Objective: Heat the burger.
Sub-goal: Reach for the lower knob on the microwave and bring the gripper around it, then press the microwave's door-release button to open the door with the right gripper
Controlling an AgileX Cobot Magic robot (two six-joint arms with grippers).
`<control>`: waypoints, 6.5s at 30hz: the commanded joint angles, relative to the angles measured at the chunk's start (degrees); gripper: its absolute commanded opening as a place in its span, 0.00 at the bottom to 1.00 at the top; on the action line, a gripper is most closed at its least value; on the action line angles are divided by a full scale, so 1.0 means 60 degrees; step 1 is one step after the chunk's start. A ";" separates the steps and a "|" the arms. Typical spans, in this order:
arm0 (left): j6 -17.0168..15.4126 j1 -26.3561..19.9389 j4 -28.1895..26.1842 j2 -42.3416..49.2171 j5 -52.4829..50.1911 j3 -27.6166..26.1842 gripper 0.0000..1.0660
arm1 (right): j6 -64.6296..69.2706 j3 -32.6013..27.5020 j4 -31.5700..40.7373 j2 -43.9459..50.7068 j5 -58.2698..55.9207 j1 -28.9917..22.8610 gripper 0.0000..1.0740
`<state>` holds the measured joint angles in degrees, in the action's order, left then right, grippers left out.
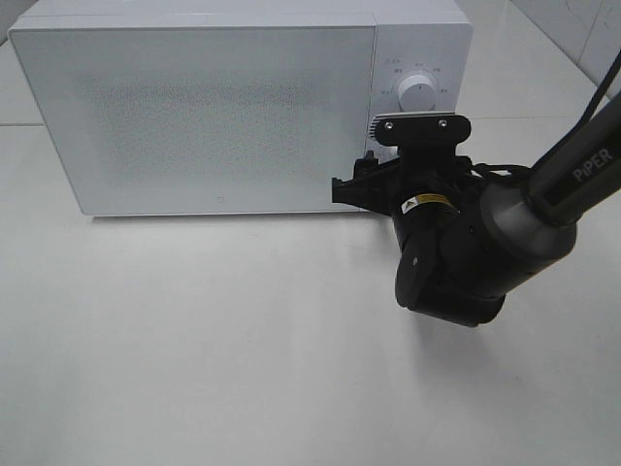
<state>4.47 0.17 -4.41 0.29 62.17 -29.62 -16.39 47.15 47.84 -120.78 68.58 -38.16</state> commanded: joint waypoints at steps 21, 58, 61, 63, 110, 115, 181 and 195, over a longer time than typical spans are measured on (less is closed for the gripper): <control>-0.0057 -0.0019 -0.0029 0.0162 -0.0124 -0.0010 0.95 | 0.0038 0.0411 -0.0057 -0.0067 0.0735 0.0286 0.43; -0.0057 -0.0019 -0.0029 0.0162 -0.0124 -0.0010 0.94 | 0.7009 0.0411 -0.2263 -0.0067 0.0926 0.0286 0.00; -0.0057 -0.0019 -0.0029 0.0162 -0.0124 -0.0010 0.94 | 0.9196 0.0411 -0.2989 -0.0067 0.1175 0.0286 0.00; -0.0057 -0.0019 -0.0029 0.0162 -0.0124 -0.0010 0.94 | 0.9683 0.0411 -0.3084 -0.0067 0.1203 0.0286 0.00; -0.0057 -0.0019 -0.0029 0.0162 -0.0124 -0.0010 0.94 | 1.7781 0.0411 -0.1155 -0.0067 0.1919 0.0286 0.20; -0.0057 -0.0019 -0.0029 0.0162 -0.0124 -0.0010 0.94 | 1.7494 0.0411 -0.0267 -0.0067 0.1919 0.0286 0.34; -0.0057 -0.0019 -0.0029 0.0162 -0.0124 -0.0010 0.94 | 0.3848 -0.0258 -0.7515 0.8031 -1.6215 0.1948 0.66; -0.0057 -0.0019 -0.0029 0.0162 -0.0124 -0.0010 0.94 | 0.3839 -0.0277 -0.7563 1.1096 -1.9299 0.1891 0.66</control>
<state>4.47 0.17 -4.41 0.29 62.17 -29.62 7.45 45.09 2.98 -57.58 -43.66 -26.70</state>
